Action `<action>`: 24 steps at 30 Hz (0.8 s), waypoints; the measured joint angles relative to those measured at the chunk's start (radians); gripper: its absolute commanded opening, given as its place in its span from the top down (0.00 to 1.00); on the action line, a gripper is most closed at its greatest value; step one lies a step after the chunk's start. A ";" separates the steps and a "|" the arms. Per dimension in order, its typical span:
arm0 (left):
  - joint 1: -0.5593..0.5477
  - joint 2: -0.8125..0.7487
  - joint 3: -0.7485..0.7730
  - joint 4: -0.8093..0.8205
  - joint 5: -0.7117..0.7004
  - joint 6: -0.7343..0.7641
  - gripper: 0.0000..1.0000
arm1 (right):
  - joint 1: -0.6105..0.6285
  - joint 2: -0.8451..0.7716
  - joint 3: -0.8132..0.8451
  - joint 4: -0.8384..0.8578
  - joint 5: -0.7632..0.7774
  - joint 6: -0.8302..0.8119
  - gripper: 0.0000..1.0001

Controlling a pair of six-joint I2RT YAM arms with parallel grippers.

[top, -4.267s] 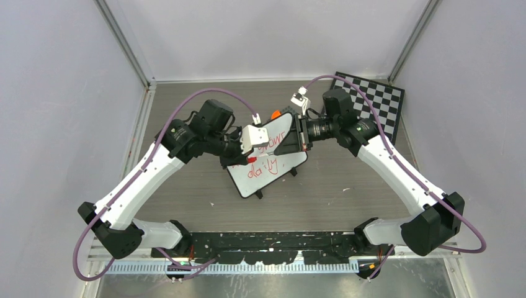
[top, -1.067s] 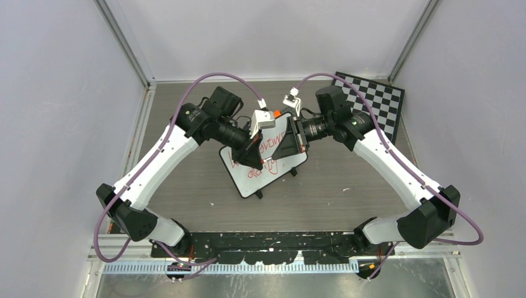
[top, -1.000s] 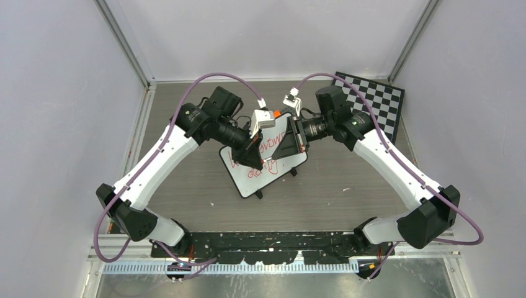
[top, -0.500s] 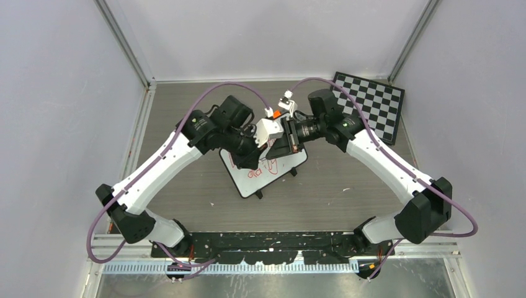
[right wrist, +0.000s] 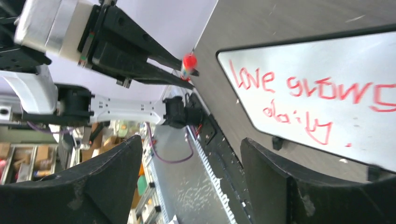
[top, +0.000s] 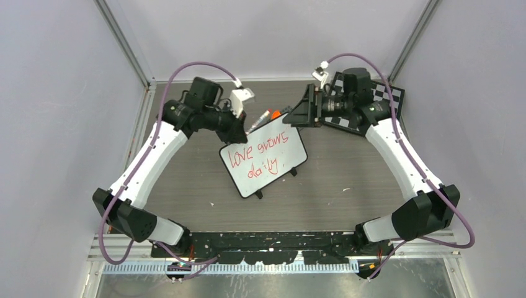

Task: Write a sentence on the whiteboard
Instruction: Put down the whiteboard marker at the center of the board.

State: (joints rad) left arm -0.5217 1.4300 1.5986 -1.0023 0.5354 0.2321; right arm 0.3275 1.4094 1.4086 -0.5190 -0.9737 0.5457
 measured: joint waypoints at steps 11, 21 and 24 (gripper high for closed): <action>0.619 0.014 -0.068 0.042 0.119 -0.040 1.00 | -0.168 0.000 0.029 -0.149 0.053 -0.159 0.15; 0.908 0.175 -0.335 0.026 -0.022 0.179 0.97 | -0.210 -0.067 -0.039 -0.298 0.229 -0.394 0.14; 0.907 0.193 -0.411 0.030 -0.070 0.209 0.93 | -0.225 -0.078 -0.057 -0.322 0.259 -0.442 0.15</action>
State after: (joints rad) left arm 0.3851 1.6234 1.1877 -0.9726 0.4656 0.4412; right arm 0.1024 1.3315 1.3514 -0.8410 -0.7151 0.1036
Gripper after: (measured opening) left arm 0.106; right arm 0.854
